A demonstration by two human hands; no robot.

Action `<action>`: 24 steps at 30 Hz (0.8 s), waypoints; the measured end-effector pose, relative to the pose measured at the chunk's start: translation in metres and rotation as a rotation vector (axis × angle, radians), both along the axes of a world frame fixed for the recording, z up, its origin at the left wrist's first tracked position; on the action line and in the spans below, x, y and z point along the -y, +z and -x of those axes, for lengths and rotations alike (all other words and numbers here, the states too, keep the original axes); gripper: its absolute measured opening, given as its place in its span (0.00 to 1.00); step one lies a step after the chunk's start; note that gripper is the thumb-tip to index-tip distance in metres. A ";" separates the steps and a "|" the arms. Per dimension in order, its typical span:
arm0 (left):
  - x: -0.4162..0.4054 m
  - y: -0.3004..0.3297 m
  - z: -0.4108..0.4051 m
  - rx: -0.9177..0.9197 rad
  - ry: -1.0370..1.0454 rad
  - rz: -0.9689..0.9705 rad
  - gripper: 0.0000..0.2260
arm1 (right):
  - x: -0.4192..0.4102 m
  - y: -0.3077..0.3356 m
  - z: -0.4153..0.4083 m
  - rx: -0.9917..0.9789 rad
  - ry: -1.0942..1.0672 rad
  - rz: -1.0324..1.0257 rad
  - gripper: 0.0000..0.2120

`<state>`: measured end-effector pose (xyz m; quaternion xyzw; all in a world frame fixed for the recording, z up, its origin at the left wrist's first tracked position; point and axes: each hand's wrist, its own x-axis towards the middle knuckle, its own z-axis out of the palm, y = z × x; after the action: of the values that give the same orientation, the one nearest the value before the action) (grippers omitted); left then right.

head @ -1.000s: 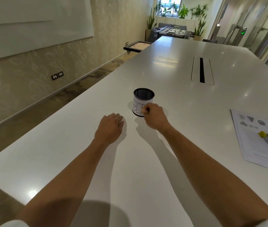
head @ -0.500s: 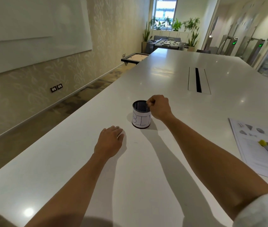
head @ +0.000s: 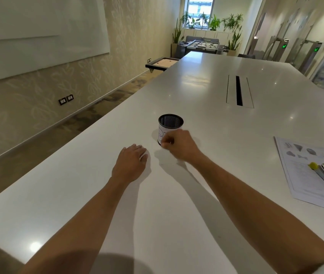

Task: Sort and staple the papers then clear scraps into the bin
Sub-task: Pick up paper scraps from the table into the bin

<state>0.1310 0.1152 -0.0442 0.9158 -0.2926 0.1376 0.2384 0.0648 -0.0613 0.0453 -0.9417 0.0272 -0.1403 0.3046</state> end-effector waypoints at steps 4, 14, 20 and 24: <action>-0.001 -0.001 0.001 -0.008 -0.002 0.004 0.12 | -0.007 -0.029 0.017 -0.153 0.127 0.114 0.06; -0.001 -0.003 0.001 -0.003 0.011 -0.010 0.13 | -0.014 -0.041 0.024 -0.214 0.097 0.312 0.10; -0.001 -0.003 0.000 -0.011 0.007 -0.024 0.13 | -0.013 -0.041 0.026 -0.161 0.177 0.355 0.15; -0.001 -0.003 0.000 -0.010 0.010 -0.016 0.14 | -0.007 -0.037 0.025 -0.174 0.210 0.367 0.10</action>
<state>0.1315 0.1167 -0.0477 0.9198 -0.2877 0.1318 0.2317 0.0394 -0.0545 0.0080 -0.9875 -0.0707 -0.0286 0.1377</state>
